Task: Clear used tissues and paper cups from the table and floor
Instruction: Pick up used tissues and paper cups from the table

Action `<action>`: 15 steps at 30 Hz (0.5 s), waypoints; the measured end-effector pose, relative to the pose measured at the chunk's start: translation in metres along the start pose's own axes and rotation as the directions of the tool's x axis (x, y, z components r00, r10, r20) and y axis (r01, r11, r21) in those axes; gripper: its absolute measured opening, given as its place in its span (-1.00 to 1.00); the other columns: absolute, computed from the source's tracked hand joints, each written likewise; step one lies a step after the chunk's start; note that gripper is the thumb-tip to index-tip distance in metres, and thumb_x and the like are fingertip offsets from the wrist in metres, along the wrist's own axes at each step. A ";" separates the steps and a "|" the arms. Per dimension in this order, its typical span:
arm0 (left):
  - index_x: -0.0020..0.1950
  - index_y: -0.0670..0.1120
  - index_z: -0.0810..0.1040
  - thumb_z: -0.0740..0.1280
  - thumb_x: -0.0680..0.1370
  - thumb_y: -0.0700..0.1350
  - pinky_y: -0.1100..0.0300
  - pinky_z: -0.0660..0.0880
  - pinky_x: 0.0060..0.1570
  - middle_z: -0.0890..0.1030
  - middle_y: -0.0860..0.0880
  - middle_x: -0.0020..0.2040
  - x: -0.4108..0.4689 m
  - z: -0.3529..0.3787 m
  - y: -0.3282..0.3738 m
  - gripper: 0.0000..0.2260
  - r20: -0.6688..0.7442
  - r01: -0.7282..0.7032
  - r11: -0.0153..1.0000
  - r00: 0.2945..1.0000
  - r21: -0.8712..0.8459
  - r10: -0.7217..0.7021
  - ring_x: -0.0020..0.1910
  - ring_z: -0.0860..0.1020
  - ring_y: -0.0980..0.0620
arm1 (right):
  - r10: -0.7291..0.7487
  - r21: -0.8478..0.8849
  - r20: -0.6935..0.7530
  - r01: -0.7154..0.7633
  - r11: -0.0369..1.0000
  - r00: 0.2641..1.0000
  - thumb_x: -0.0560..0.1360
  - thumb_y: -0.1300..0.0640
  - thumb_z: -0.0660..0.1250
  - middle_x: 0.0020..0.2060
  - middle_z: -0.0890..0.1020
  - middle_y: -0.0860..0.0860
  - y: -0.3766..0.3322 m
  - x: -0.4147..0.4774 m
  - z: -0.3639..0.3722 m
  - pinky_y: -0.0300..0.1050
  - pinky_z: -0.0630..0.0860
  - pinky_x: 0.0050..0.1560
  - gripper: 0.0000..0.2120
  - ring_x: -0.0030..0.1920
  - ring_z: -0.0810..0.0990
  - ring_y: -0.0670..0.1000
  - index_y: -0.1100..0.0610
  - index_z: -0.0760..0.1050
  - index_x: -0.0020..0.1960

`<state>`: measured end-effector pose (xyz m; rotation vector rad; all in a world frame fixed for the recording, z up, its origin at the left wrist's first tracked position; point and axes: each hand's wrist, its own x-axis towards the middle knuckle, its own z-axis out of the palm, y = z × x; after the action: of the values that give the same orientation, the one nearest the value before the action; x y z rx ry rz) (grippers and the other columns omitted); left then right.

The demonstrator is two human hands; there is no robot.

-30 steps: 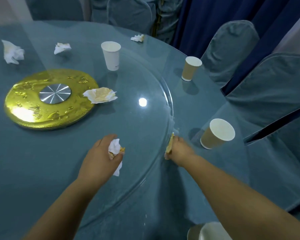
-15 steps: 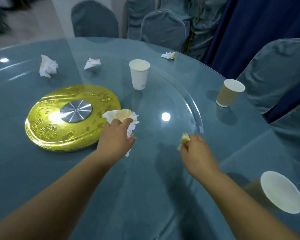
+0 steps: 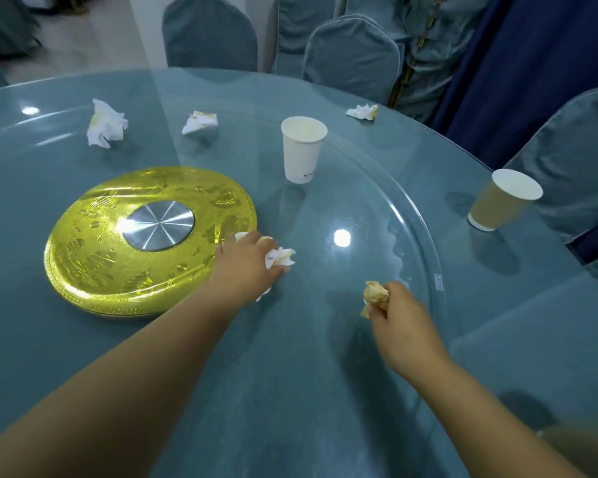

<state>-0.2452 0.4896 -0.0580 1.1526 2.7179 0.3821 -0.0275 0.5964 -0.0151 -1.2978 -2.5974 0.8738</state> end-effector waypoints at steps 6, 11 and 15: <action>-0.19 -0.06 0.58 0.14 0.38 0.30 0.16 0.31 -0.20 0.56 -0.06 -0.21 -0.068 -0.008 0.015 -0.54 -0.148 -0.125 0.989 0.983 -0.076 0.113 -0.19 0.53 -0.18 | -0.017 0.083 0.116 0.008 0.997 0.993 0.56 0.26 0.09 -0.05 0.55 -0.02 -0.009 -0.036 -0.012 -0.12 0.45 -0.05 -0.63 -0.06 0.51 0.05 -0.01 0.38 0.30; -0.39 -0.01 0.36 0.33 0.35 0.35 0.11 0.41 -0.29 0.55 0.02 -0.36 -0.152 -0.031 0.048 -0.55 0.099 0.076 0.925 0.994 -0.373 -0.041 -0.26 0.55 0.01 | 0.063 0.054 0.148 -0.072 0.996 0.987 0.57 0.23 0.09 -0.10 0.56 0.06 -0.011 -0.086 -0.033 -0.13 0.40 -0.09 -0.74 -0.13 0.49 0.04 0.13 0.52 0.12; -0.44 -0.05 0.34 0.35 0.40 0.24 0.13 0.45 -0.34 0.52 -0.01 -0.54 -0.215 -0.047 0.065 -0.56 0.162 0.143 0.854 0.984 -0.500 -0.069 -0.47 0.50 0.03 | 0.111 0.141 0.085 -0.122 0.982 0.990 0.57 0.04 0.20 -0.28 0.53 0.08 -0.004 -0.137 -0.056 -0.10 0.33 -0.26 -0.75 -0.27 0.46 0.06 0.15 0.39 -0.22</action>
<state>-0.0642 0.3699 0.0172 0.8369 2.3285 0.9032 0.0755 0.5152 0.0544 -1.4135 -2.4790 1.1316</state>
